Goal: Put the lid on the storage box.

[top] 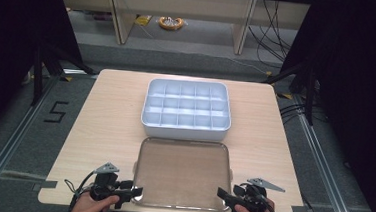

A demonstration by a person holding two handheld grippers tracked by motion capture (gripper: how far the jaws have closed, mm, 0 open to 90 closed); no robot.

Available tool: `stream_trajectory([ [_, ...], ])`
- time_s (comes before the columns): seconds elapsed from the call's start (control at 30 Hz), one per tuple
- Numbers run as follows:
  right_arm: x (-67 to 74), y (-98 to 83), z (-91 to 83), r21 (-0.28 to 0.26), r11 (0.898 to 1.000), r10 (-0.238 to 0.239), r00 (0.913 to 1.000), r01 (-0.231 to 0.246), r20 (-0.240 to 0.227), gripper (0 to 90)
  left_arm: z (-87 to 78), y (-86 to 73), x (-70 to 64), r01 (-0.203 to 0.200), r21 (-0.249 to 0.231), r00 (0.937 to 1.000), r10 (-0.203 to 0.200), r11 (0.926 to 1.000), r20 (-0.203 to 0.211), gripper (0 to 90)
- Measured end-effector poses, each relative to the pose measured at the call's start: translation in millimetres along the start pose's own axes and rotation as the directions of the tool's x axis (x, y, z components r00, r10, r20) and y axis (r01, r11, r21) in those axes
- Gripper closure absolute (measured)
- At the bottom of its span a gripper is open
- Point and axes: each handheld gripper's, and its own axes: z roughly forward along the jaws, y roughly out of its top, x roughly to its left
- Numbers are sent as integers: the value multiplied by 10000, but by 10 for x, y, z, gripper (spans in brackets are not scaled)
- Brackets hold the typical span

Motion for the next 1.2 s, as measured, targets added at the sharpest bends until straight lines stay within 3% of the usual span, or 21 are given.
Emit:
stream_trajectory([
  [0.07,3,18,16,-21,9997,226,9997,-226,-5,274,31,17,58,138,154,9994,-133,9998,-317,498],
  [0.13,12,31,27,40,9990,443,9990,-442,-77,285,46,37,94,199,140,9992,-195,9997,-349,539],
  [0.33,14,58,62,-42,9923,1238,9919,-1239,-284,279,70,87,150,415,48,9985,-413,9991,-372,544],
  [0.37,3,68,72,-169,9854,1689,9848,-1697,-401,280,83,110,168,396,31,9985,-395,9992,-387,541],
  [0.43,-6,70,72,-156,9814,1904,9802,-1915,-545,280,87,116,170,572,-2,9977,-572,9984,-359,538],
  [0.47,-19,64,79,-275,9733,2263,9724,-2281,-567,296,88,116,170,611,-16,9975,-611,9981,-353,538],
  [0.53,-47,58,67,-255,9730,2274,9719,-2293,-615,315,92,105,163,694,-130,9968,-699,9975,-384,538],
  [0.57,-86,41,46,-314,9686,2436,9666,-2466,-794,374,82,103,163,567,-39,9976,-568,9984,-405,536],
  [0.6,-66,38,34,-210,9527,3001,9496,-3032,-909,393,89,100,158,669,-145,9969,-674,9977,-396,535],
  [0.63,-66,38,34,-210,9527,3001,9496,-3032,-909,393,89,100,158,669,-145,9969,-674,9977,-396,532],
  [0.73,-90,-6,31,-96,9379,3426,9302,-3468,-1317,496,87,96,169,847,-177,9963,-849,9962,-95,527],
  [0.8,-90,-16,43,7,9442,3262,9351,-3292,-1383,516,86,93,165,771,-169,9969,-773,9969,-115,525],
  [0.83,-48,-12,49,-101,9657,2574,9615,-2596,-958,554,86,93,150,571,-109,9982,-573,9983,-170,518],
  [0.87,-36,-3,37,-85,9727,2306,9697,-2320,-803,566,90,93,142,581,-115,9982,-583,9982,-146,504],
  [0.9,-36,-3,37,-85,9727,2306,9697,-2320,-803,566,90,93,142,581,-115,9982,-583,9982,-146,492],
  [0.93,-65,0,35,-326,9849,1657,9807,-1699,-1039,568,90,92,142,590,-114,9982,-591,9982,-109,484],
  [1.0,-61,0,1,-297,9885,1443,9842,-1480,-1025,571,85,92,151,599,-100,9982,-599,9982,-19,471],
  [1.1,-11,6,-37,-257,9841,1712,9770,-1758,-1269,572,81,96,164,615,-50,9979,-614,9981,188,443],
  [1.13,-7,17,-52,-475,9924,1060,9851,-1133,-1354,573,80,99,165,671,-64,9975,-669,9977,240,408],
  [1.17,-7,17,-52,-475,9924,1060,9851,-1133,-1354,573,80,99,165,671,-64,9975,-669,9977,240,392],
  [1.2,10,29,-98,-601,9966,465,9873,-562,-1516,576,82,100,168,743,-120,9969,-740,9972,261,377],
])
